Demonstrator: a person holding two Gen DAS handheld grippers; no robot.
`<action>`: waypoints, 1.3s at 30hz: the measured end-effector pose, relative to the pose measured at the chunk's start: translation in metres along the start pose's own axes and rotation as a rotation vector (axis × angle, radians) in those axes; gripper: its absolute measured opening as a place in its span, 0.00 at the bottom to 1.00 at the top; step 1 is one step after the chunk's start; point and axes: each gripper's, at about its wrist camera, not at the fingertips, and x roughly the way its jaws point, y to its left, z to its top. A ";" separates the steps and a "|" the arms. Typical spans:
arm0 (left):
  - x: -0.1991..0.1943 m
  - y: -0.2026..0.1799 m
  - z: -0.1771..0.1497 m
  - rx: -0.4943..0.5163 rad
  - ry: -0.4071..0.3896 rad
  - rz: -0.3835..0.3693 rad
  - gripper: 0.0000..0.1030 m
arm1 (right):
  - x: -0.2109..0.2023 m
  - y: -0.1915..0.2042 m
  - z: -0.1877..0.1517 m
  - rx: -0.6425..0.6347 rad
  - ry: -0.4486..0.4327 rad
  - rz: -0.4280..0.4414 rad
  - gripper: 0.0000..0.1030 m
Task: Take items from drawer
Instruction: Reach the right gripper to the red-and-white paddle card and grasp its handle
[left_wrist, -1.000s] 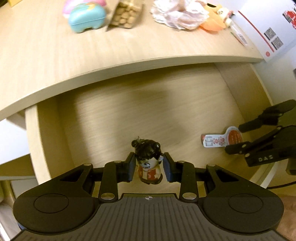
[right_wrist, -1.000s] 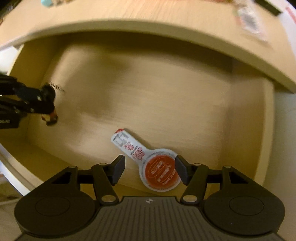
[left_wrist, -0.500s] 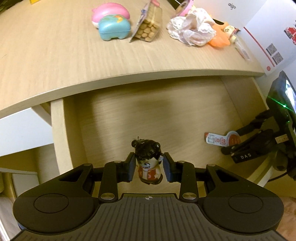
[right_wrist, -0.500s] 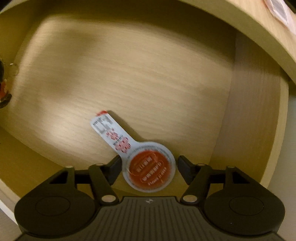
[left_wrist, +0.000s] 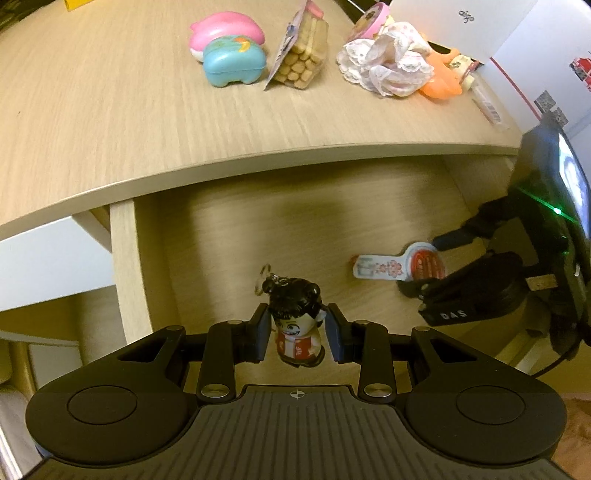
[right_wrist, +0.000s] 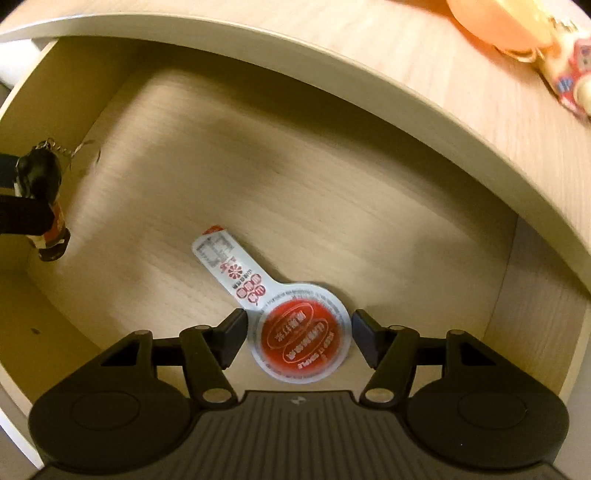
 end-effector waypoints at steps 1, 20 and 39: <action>0.001 0.001 0.000 -0.005 0.001 -0.001 0.35 | -0.002 -0.002 -0.002 -0.001 0.000 0.003 0.61; 0.068 -0.021 0.023 0.125 0.086 0.028 0.35 | -0.066 -0.091 -0.080 0.344 -0.194 -0.101 0.62; 0.052 -0.016 0.020 0.121 0.043 -0.037 0.35 | -0.017 -0.076 -0.059 0.751 -0.070 0.082 0.65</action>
